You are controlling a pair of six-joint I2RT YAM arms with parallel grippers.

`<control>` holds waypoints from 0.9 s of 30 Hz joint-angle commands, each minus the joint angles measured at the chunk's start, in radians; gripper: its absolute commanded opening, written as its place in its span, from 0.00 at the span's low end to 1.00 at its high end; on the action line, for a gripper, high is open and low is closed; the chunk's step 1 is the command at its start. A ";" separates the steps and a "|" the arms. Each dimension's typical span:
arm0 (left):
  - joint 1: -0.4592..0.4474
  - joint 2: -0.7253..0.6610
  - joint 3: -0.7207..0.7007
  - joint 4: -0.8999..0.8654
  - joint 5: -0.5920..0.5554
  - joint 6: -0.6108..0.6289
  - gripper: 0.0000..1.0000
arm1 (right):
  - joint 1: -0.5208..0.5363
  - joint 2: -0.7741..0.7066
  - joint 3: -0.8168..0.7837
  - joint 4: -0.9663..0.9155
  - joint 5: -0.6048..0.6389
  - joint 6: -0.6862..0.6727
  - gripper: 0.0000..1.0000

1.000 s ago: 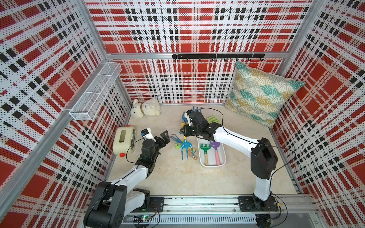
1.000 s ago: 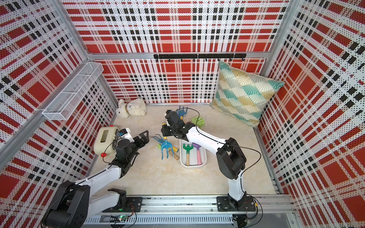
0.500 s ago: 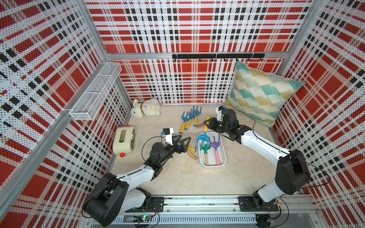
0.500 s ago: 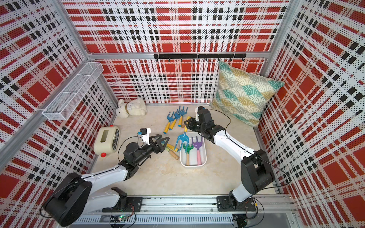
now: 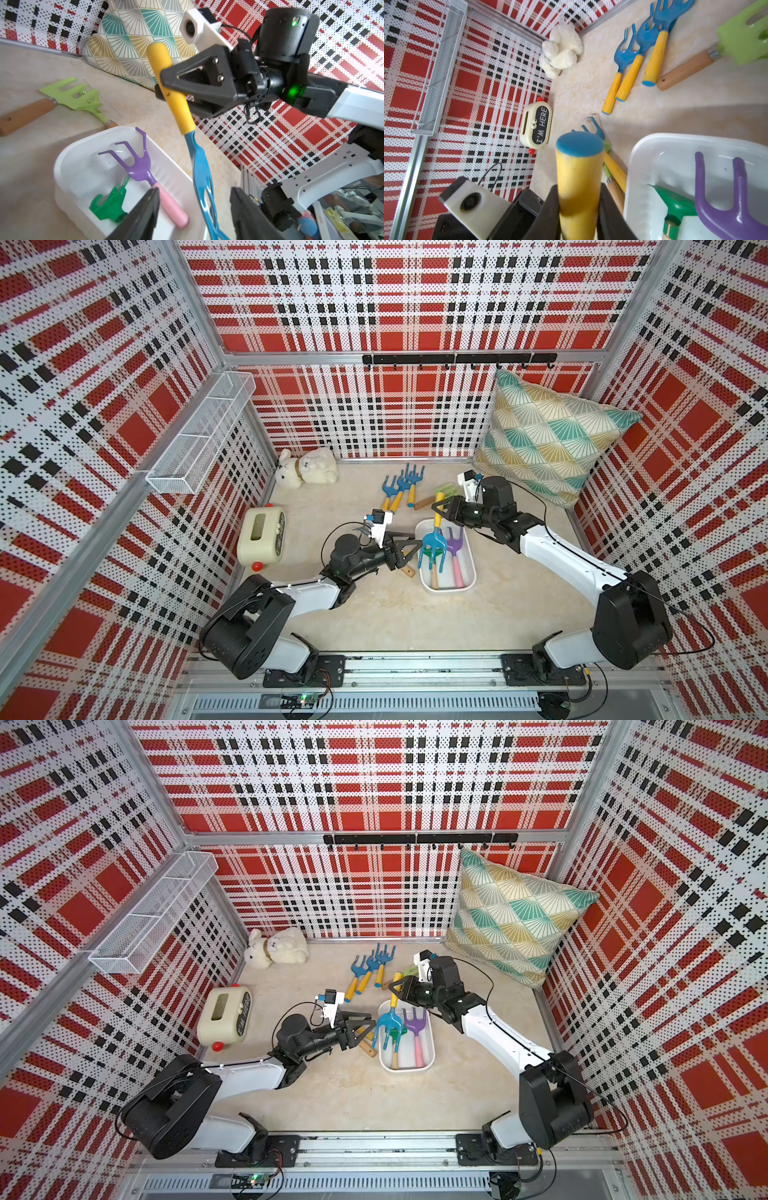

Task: Put the rake into the storage box
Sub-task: Pick up the rake at the center of the board.

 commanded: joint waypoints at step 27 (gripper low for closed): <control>-0.065 0.092 0.097 0.016 0.111 0.011 0.00 | -0.004 -0.005 0.009 0.069 -0.020 0.038 0.22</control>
